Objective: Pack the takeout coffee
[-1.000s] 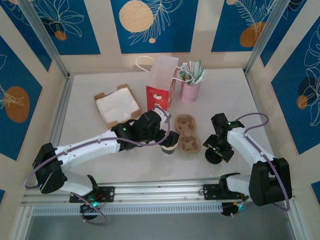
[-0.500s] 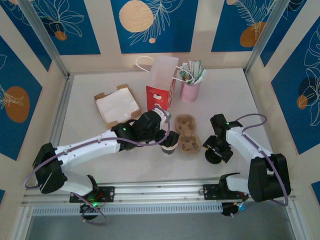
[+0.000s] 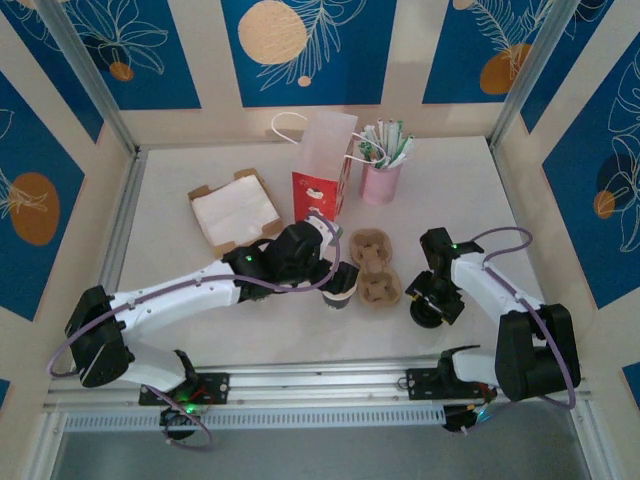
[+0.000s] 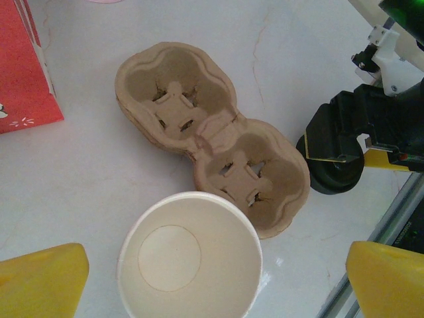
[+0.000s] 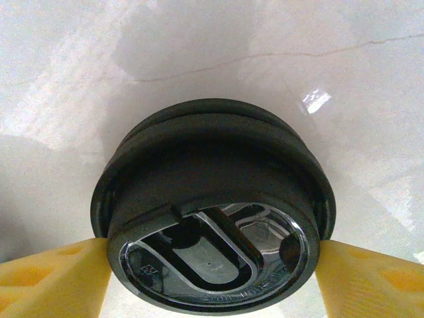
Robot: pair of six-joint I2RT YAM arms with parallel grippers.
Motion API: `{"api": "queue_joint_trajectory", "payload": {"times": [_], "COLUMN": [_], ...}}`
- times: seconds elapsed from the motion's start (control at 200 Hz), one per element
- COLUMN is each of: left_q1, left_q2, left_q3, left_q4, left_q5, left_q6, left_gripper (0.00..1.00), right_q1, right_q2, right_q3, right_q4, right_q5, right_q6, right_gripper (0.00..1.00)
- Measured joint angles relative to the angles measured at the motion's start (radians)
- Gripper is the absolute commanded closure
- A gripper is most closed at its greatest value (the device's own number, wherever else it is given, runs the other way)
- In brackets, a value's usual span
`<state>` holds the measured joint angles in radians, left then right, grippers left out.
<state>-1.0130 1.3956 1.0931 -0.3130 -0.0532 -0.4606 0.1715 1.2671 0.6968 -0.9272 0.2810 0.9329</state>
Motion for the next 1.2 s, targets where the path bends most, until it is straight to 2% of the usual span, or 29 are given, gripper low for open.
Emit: {"api": "queue_joint_trajectory", "payload": {"times": [0.42, 1.201], "left_q1": [0.0, 0.0], "left_q2": [0.0, 0.0], "left_q3": [0.0, 0.0], "left_q4": [0.0, 0.0], "left_q5": [0.0, 0.0], "left_q6": [0.0, 0.0], "left_gripper": [0.0, 0.0], "right_q1": [0.0, 0.0], "right_q2": [-0.005, -0.079], "right_q3": [0.001, 0.044], "right_q4": [-0.005, -0.083], "right_q5": [0.0, 0.0], "right_q6": [0.0, 0.0], "right_gripper": [0.25, 0.25]}}
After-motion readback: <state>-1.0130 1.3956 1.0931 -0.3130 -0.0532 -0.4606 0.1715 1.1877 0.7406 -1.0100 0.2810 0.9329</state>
